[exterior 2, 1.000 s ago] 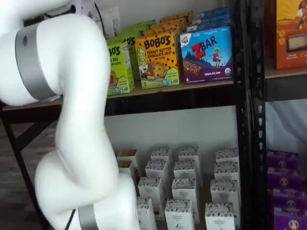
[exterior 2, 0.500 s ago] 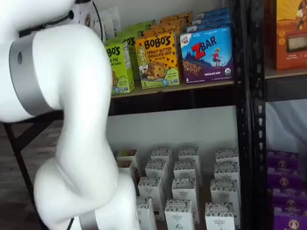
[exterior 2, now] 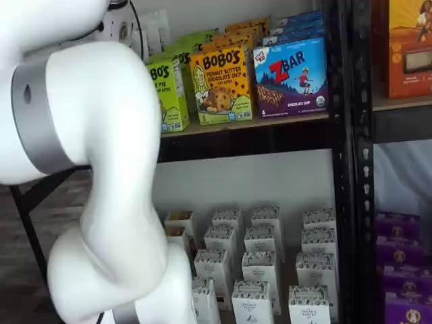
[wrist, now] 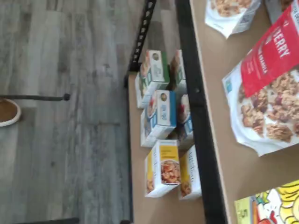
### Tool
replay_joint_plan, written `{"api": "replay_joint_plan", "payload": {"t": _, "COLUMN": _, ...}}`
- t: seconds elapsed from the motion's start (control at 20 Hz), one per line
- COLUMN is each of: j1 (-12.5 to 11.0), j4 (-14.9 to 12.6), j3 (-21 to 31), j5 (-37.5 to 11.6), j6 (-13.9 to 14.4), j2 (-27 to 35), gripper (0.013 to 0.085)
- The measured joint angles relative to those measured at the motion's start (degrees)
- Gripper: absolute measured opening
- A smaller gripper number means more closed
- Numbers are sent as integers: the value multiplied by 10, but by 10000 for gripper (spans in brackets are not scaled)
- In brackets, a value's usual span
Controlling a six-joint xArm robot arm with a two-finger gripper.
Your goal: Pick the green box on the top shelf, the fourth from the left
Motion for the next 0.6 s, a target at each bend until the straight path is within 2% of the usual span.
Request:
{"api": "replay_joint_plan", "payload": {"t": 0.3, "j1": -1, "j4": -4, "j3": 22, "j5": -48, "j6": -1, "j2": -8, "gripper": 850}}
{"api": "replay_joint_plan", "payload": {"t": 0.6, "j1": -18, "j4": 4, "j3": 13, "j5": -42, "j6": -19, "j2": 5, "gripper": 850}}
